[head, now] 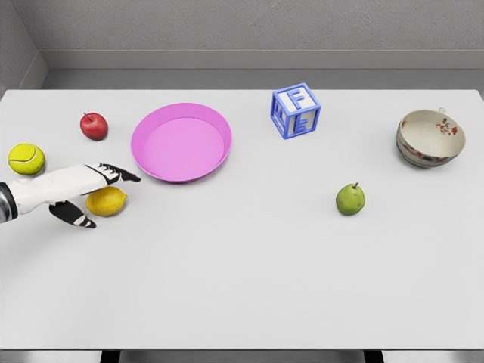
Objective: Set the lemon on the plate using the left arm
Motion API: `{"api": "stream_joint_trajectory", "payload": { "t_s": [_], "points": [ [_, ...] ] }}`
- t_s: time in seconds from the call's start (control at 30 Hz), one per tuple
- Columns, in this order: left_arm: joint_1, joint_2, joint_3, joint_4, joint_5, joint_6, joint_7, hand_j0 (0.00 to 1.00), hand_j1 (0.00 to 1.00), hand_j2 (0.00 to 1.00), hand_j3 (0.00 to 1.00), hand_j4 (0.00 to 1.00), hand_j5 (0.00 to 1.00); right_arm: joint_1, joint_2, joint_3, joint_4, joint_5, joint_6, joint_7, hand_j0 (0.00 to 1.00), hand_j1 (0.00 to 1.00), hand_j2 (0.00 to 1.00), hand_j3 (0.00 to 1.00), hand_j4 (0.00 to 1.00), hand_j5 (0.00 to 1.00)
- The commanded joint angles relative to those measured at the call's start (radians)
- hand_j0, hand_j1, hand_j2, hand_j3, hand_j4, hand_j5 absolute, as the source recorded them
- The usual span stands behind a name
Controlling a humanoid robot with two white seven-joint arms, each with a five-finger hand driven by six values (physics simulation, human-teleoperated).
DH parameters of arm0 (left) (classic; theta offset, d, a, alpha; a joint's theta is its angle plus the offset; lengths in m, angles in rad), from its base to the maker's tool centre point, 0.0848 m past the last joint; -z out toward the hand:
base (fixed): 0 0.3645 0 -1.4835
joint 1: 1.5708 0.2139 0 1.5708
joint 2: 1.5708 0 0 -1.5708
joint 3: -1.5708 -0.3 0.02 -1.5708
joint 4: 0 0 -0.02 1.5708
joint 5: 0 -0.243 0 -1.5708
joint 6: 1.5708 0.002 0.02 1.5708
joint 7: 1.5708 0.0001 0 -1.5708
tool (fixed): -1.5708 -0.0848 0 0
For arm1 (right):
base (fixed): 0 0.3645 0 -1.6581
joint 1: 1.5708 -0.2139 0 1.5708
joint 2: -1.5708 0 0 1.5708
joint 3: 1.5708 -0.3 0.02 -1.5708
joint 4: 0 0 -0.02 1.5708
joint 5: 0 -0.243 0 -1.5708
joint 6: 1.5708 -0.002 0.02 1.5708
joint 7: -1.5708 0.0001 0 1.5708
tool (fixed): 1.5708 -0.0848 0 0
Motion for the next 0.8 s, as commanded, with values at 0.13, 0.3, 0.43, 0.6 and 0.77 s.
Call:
{"api": "stream_joint_trajectory", "payload": {
  "t_s": [0.13, 0.3, 0.43, 0.6, 0.77],
  "points": [
    [0.000, 0.003, -0.007, -0.001, -0.030, 0.001, -0.001, 0.78, 0.78, 0.78, 0.78, 0.78, 0.78, 0.000, 0.000, 0.000, 0.000, 0.000, 0.000, 0.000, 1.00, 1.00, 1.00, 1.00, 1.00, 1.00],
    [-0.002, 0.003, -0.010, -0.001, -0.031, 0.002, -0.018, 0.77, 0.77, 0.77, 0.77, 0.77, 0.77, 0.000, 0.000, 0.000, 0.000, 0.000, 0.000, 0.000, 1.00, 1.00, 1.00, 1.00, 1.00, 1.00],
    [-0.003, 0.003, -0.018, -0.001, -0.031, 0.002, -0.018, 0.77, 0.77, 0.77, 0.77, 0.77, 0.77, 0.000, 0.000, 0.000, 0.000, 0.000, 0.000, 0.000, 1.00, 1.00, 1.00, 1.00, 1.00, 1.00],
    [-0.005, 0.003, -0.018, -0.001, -0.031, 0.002, -0.019, 0.70, 0.70, 0.70, 0.70, 0.70, 0.70, 0.000, 0.000, 0.000, 0.000, 0.000, 0.000, 0.000, 1.00, 1.00, 1.00, 1.00, 1.00, 1.00],
    [-0.006, 0.003, -0.018, -0.003, -0.030, 0.002, -0.019, 0.66, 0.66, 0.66, 0.66, 0.66, 0.66, 0.000, 0.000, 0.000, 0.000, 0.000, 0.000, 0.000, 1.00, 1.00, 1.00, 1.00, 1.00, 1.00]
  ]
}}
